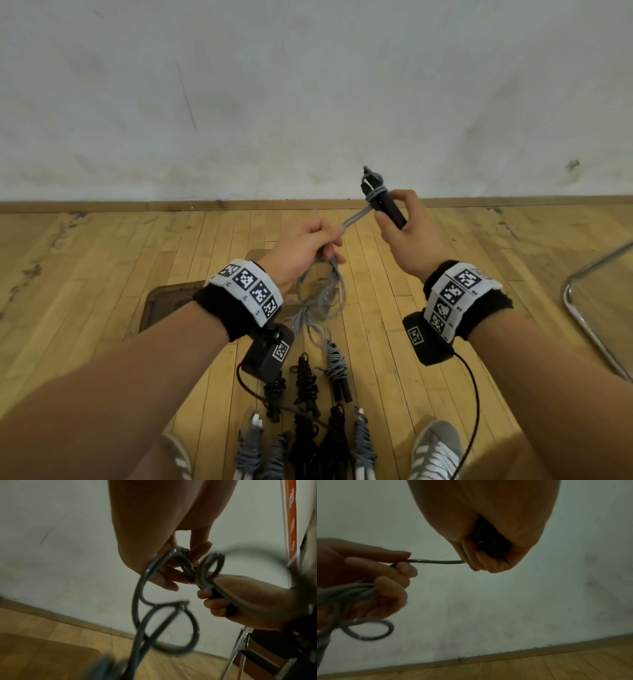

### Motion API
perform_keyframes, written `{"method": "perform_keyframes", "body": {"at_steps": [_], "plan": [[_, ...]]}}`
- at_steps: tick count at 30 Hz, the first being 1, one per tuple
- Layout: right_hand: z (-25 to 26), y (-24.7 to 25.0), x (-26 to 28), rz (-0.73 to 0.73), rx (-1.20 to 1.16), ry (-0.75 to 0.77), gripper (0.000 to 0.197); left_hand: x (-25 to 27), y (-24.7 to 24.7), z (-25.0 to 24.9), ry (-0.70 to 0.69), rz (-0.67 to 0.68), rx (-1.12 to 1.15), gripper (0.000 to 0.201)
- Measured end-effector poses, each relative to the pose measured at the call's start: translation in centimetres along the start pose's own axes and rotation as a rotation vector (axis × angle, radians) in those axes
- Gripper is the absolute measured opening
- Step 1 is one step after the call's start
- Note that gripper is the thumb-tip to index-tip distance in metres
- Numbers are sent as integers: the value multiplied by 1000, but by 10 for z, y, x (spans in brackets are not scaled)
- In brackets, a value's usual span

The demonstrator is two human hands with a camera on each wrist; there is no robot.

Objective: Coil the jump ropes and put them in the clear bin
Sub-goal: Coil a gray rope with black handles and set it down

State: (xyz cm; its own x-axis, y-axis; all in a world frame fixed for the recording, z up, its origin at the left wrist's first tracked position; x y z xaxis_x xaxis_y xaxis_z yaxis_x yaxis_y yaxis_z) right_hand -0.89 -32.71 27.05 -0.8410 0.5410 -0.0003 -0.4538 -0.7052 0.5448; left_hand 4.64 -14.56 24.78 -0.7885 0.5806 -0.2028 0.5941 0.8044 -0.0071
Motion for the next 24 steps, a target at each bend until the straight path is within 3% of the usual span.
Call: {"method": "perform_keyframes", "body": {"at_steps": [5, 10, 14, 19, 24], "plan": [[-6, -4, 1, -38, 162, 14, 34, 2, 4, 0, -69, 77, -254, 21], [-5, -20, 6, -14, 528, 98, 38, 2, 1, -17, -162, 98, -404, 20], [1, -37, 16, 115, 773, 209, 37, -7, 18, -25, -189, 7, -494, 22], [12, -49, 36, 321, 747, 331, 41, -17, 36, -29, -251, -31, -689, 27], [22, -50, 48, 493, 499, 352, 45, -26, 56, -25, -186, -55, -505, 30]]}}
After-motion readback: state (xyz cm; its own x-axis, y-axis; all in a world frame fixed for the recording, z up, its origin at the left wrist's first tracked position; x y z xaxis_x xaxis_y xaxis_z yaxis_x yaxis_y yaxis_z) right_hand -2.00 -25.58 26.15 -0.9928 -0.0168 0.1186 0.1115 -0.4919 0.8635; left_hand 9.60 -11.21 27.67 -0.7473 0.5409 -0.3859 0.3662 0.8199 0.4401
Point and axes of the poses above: each hand's wrist, its own x-axis away from the middle knuckle, its own y-axis out of the back of the hand, z = x × y, the point moved 8 cm from there along -x, towards the middle knuckle, and after that the axes turned 15 degrees about -y, right-handed, at the moved point
